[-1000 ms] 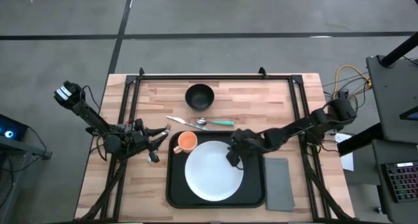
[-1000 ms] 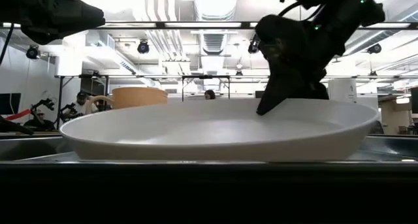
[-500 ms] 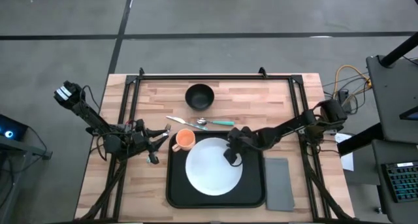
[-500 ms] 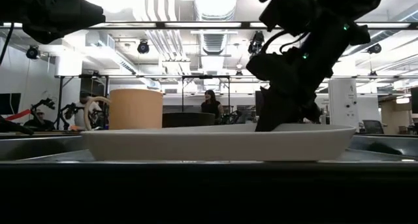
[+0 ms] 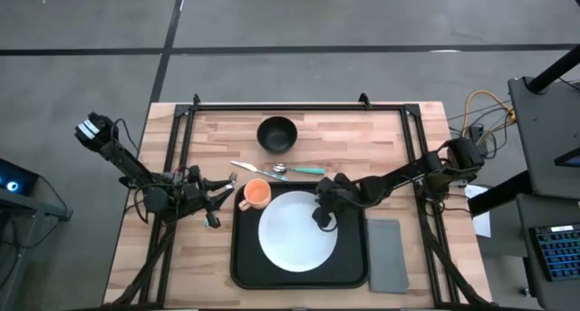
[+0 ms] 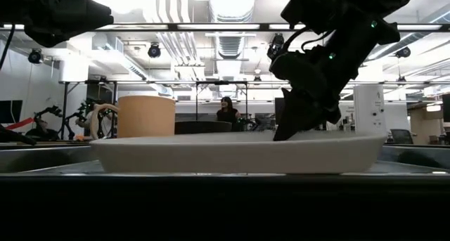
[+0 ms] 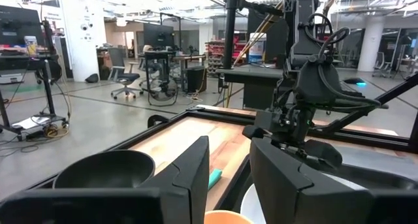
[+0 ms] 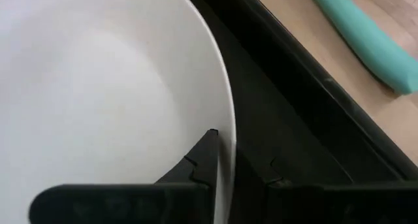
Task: Set up tray
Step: Put the white plate on the black tray to the bottom right of the yellow mug, then put the black bowl on top of the white plate on the black tray
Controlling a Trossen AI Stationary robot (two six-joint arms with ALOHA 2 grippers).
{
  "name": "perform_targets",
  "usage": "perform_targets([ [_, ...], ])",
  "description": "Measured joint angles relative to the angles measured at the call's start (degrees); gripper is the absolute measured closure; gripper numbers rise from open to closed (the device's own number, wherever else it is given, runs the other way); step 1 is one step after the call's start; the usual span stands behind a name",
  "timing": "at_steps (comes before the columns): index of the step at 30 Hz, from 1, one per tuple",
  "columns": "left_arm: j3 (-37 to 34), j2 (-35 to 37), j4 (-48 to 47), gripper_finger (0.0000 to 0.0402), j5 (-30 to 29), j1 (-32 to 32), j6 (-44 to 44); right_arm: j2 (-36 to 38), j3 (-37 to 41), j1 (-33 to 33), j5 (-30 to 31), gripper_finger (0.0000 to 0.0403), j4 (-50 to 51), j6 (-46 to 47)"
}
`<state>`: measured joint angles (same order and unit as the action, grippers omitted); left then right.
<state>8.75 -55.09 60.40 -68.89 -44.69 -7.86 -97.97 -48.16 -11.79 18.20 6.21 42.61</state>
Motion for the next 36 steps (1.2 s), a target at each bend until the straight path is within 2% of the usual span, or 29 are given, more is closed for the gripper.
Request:
perform_targets([
  [6,0.1,0.0,0.0,0.0308,0.0,0.0,0.0,0.3,-0.2,0.2,0.1,0.0334,0.7,-2.1],
  [10,0.3,0.0,0.0,0.0308,0.0,0.0,-0.1,2.1,-2.9,0.3,5.7,0.0318,3.8,-2.9],
  [14,0.3,0.0,0.0,0.0308,0.0,0.0,-0.1,3.7,-10.2,2.4,12.2,0.0305,13.9,-2.0],
  [18,0.3,0.1,0.0,0.0308,-0.2,0.1,-0.1,3.8,-19.7,8.1,14.8,0.0292,21.7,-3.0],
  [22,0.4,0.1,0.0,0.0308,-0.4,0.1,0.2,2.4,-24.9,16.2,13.7,0.0272,22.2,-6.2],
  [27,0.3,0.1,0.0,0.0308,-0.4,0.1,0.9,-0.1,-26.3,24.1,13.6,0.0232,18.2,-6.6],
  [32,0.4,0.1,0.0,0.0308,-0.5,0.1,0.9,-4.0,-26.7,26.3,11.3,0.0199,10.5,-7.1],
  [36,0.6,0.1,0.0,0.0308,-0.5,0.1,0.9,-9.1,-30.2,27.5,10.3,0.0186,10.0,-7.4],
])
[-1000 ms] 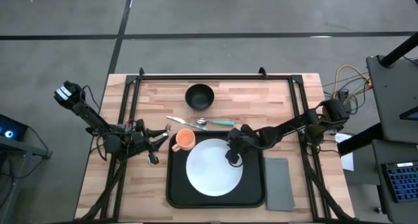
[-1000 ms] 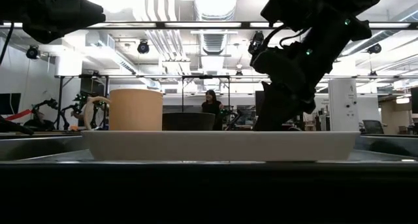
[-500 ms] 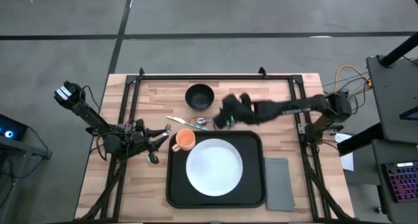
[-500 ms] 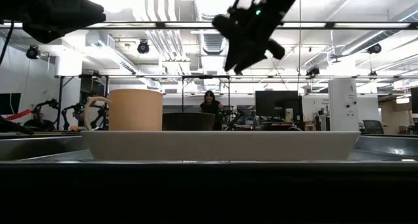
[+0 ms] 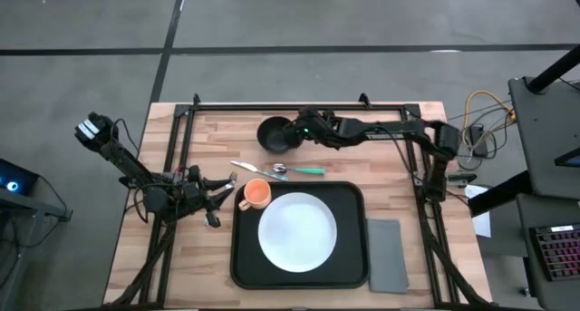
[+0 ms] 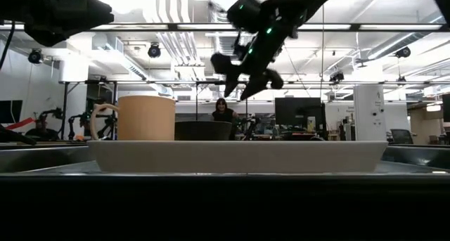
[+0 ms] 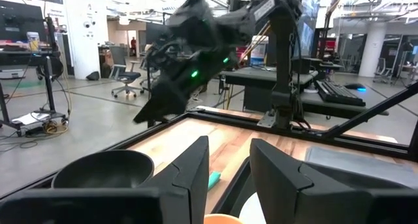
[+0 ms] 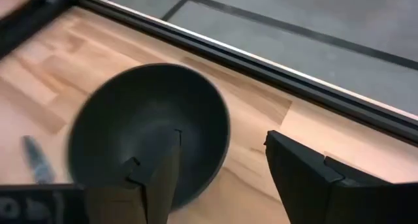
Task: Set up tray
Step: Put the black bowl on top of the white plate on the black tray
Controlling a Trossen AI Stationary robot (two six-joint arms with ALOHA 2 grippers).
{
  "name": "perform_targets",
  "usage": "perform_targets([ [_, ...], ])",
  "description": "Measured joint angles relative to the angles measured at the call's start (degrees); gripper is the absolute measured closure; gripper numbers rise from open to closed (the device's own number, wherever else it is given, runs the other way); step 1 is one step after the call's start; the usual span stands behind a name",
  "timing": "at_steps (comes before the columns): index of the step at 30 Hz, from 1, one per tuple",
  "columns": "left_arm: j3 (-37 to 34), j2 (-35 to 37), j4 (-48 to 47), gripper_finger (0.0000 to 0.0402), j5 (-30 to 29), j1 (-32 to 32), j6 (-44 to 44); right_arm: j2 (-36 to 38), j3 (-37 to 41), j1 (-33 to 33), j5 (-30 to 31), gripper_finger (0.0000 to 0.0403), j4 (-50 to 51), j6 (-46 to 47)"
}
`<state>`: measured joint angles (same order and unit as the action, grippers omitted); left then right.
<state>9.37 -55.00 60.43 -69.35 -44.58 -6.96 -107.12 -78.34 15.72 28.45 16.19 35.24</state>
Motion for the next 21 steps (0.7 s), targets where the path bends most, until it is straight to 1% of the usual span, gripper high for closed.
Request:
perform_targets([
  [12,0.0,-0.1,0.0,0.0308,0.3,0.0,0.5,-13.0,-12.8,1.5,-0.4,0.016,4.2,-1.0],
  [16,0.0,-0.1,0.0,0.0308,0.3,0.0,0.5,-16.4,-14.9,2.8,-0.5,0.0153,6.9,0.5],
  [21,0.0,-0.1,0.0,0.0308,0.4,0.0,0.3,-17.3,-15.4,3.9,-0.4,0.0148,7.5,2.1],
])
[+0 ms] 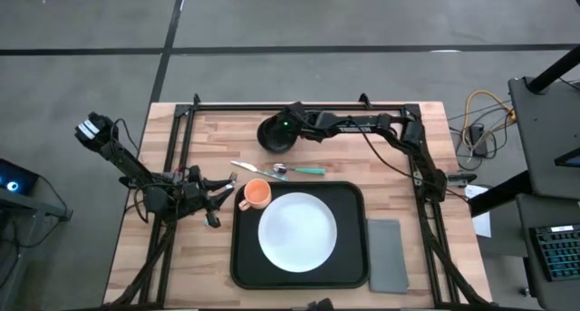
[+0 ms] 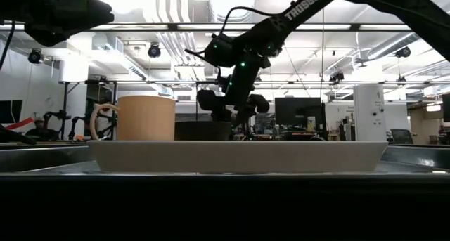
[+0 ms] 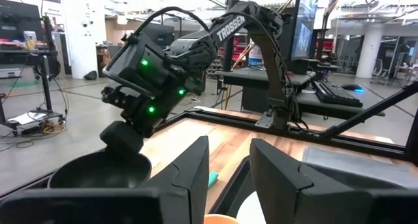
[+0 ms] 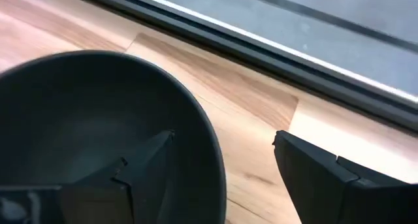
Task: Set up tray
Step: Put the black bowl on top of the white plate on the black tray
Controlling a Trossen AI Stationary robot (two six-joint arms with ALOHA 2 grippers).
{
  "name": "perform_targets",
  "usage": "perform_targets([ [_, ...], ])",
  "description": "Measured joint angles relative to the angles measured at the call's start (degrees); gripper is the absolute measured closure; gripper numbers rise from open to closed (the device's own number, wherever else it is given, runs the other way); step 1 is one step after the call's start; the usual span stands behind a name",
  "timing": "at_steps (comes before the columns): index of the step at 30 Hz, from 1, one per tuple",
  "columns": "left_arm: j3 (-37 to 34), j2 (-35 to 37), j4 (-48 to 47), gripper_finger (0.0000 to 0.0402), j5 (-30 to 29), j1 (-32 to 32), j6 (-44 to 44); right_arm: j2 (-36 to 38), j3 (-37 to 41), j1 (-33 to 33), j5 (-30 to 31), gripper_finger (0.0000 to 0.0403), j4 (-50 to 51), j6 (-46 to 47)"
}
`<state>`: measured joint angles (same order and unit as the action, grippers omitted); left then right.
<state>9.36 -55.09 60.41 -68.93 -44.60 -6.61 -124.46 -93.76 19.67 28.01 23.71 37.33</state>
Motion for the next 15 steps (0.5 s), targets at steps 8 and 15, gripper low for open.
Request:
perform_targets([
  [8,0.0,0.0,0.0,0.0308,0.0,0.0,-0.3,-0.1,0.6,1.2,-4.3,0.0168,0.3,1.8],
  [15,0.0,0.0,0.0,0.0308,0.0,0.0,-0.3,-0.1,0.8,1.1,-4.6,0.0248,2.9,2.1],
])
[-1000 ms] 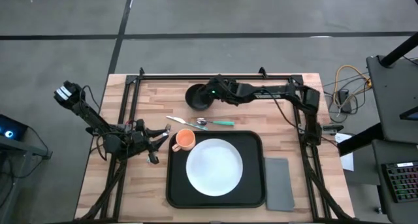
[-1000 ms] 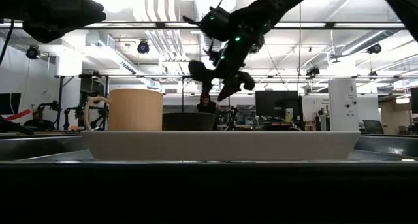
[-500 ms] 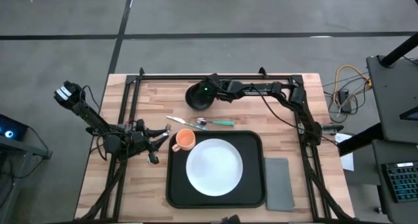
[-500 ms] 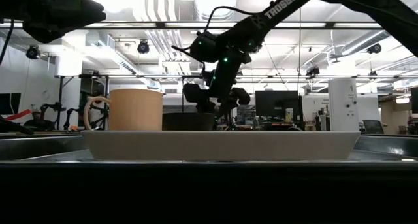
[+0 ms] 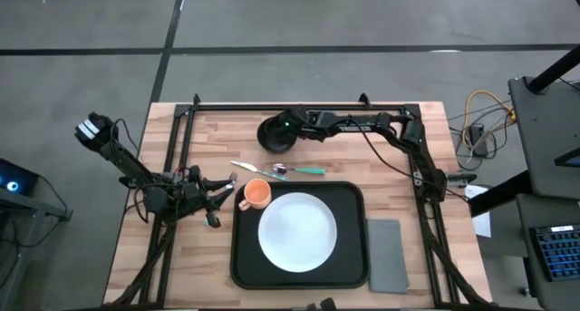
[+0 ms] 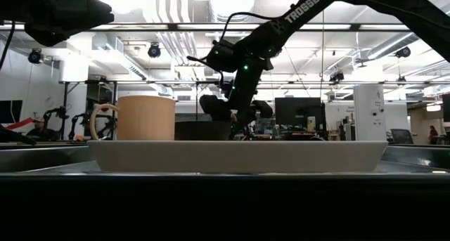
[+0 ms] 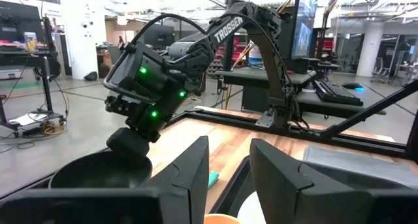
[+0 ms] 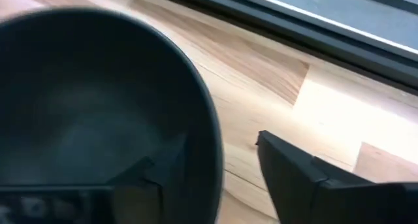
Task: Set up tray
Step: Put the black bowl on top of the white plate on the black tray
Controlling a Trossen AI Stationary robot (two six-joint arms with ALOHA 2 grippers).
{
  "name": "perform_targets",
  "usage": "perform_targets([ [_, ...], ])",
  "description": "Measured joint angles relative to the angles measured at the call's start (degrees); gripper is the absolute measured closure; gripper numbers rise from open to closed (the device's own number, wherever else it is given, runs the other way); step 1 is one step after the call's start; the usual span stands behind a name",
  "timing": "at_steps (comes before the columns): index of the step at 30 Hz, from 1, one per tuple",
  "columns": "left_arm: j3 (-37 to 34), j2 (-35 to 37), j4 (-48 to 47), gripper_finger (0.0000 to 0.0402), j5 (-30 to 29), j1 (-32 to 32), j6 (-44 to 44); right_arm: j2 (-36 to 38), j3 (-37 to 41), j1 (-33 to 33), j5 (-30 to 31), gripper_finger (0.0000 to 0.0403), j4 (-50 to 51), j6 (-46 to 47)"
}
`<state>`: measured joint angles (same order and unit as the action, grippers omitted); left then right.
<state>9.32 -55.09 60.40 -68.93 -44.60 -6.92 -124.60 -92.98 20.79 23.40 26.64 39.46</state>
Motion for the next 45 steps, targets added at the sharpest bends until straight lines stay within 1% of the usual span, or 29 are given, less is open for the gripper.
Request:
perform_targets([
  [4,0.0,0.0,0.0,0.0308,0.0,0.0,0.1,0.0,0.1,0.1,0.0,0.0309,0.2,-0.2],
  [7,0.0,0.0,0.0,0.0308,0.0,0.0,0.1,0.0,0.1,0.0,0.0,0.0367,0.2,-0.7],
  [8,0.0,0.0,0.0,0.0308,0.0,0.0,0.1,0.0,0.1,0.0,0.1,0.038,0.2,-1.4],
  [9,0.0,0.0,0.0,0.0308,0.0,0.0,0.1,0.1,0.1,0.0,0.1,0.0385,0.1,-1.8],
  [12,0.0,0.0,0.0,0.0308,0.0,0.0,0.1,1.3,0.1,0.0,-0.1,0.0391,0.8,-2.9],
  [16,0.0,0.0,-0.1,0.0308,0.0,0.0,0.2,5.0,-0.2,-0.2,-2.5,0.0393,6.9,-4.6],
  [19,-0.1,0.0,-0.6,0.0308,0.0,0.0,0.1,10.5,-0.2,-0.6,-5.8,0.0394,12.2,-6.5],
  [24,-0.1,0.0,-0.7,0.0308,0.0,0.0,0.1,22.6,-0.2,-2.5,-14.0,0.0394,19.0,-10.0],
  [27,-0.1,0.0,-0.7,0.0308,0.0,0.0,0.0,29.8,-0.1,-7.2,-14.2,0.0394,23.9,-10.0],
  [29,-0.1,0.0,-0.7,0.0308,0.0,0.0,0.0,33.2,0.1,-12.2,-13.8,0.0394,27.1,-9.2],
  [31,-0.1,0.0,-0.7,0.0308,0.0,0.0,0.0,34.7,0.4,-17.9,-11.7,0.0394,29.9,-6.9],
  [35,-0.1,0.0,-0.7,0.0308,0.0,0.0,0.0,34.0,1.0,-28.4,-8.4,0.0394,30.8,-4.2],
  [38,-0.1,0.0,-0.6,0.0308,0.0,0.0,0.5,30.8,1.3,-33.2,-7.8,0.0394,28.2,-4.1],
  [41,-0.1,0.0,-0.6,0.0308,0.0,0.0,1.0,26.6,1.5,-35.8,-5.7,0.0394,24.5,-5.0],
  [44,-0.1,0.0,-0.7,0.0308,0.0,0.0,2.1,22.5,1.5,-36.4,-5.7,0.0395,20.5,-6.6],
  [45,-0.1,0.0,-1.0,0.0308,0.0,0.0,2.7,21.1,1.5,-36.4,-6.7,0.0395,19.8,-6.9],
])
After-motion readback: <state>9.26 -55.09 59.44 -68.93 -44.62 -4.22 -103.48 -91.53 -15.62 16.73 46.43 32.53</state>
